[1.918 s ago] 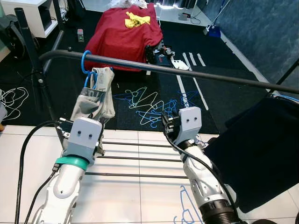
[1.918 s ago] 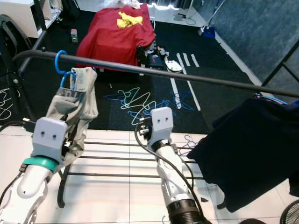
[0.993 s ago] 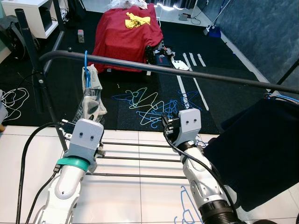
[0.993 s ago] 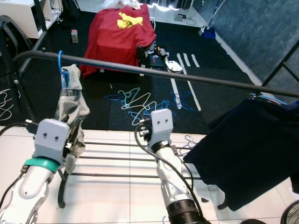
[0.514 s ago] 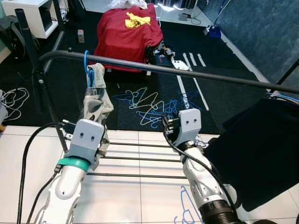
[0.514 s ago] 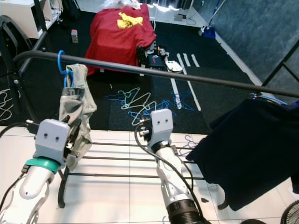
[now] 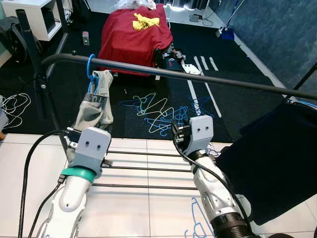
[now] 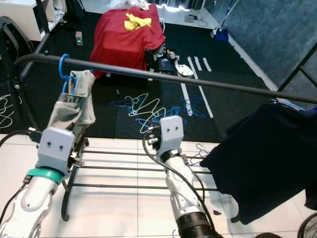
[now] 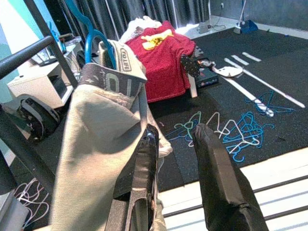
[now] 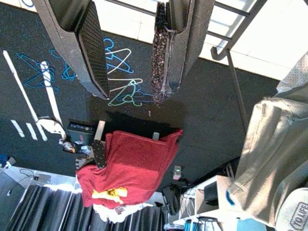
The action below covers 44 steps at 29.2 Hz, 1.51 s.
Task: Hang hanger
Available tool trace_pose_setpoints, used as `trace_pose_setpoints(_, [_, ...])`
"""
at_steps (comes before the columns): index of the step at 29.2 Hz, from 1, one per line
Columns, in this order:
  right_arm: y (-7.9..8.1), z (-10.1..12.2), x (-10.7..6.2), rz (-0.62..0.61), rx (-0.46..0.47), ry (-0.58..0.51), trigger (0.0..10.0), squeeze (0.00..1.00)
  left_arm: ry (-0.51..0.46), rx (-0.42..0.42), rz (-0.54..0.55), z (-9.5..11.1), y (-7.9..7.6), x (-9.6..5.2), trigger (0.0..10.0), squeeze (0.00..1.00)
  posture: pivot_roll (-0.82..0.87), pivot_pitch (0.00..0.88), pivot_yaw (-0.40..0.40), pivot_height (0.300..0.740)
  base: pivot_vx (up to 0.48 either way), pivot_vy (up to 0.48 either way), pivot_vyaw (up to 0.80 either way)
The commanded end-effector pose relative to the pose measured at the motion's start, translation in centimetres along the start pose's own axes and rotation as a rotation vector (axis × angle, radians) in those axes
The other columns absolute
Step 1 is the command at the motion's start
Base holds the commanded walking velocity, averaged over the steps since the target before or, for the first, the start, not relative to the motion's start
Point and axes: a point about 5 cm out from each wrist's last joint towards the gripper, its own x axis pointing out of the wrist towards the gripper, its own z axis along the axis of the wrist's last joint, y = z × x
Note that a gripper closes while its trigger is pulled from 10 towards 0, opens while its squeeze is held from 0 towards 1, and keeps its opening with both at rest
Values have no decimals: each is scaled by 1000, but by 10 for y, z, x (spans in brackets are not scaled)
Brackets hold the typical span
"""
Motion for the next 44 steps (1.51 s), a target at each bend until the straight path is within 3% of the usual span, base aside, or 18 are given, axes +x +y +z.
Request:
trace_pose_setpoints(1, [-3,-8,-5,-15,2,28,10000,0,13,0,-16,-4,-3,-1,10000,0,128,12,-38,740,0,0,0])
trace_pose_setpoints(44, [-1,-10,-4,-11,6,32,10000,0,9,5,-27,-4,-4,-1,10000,0,132,8,-38,740,0,0,0])
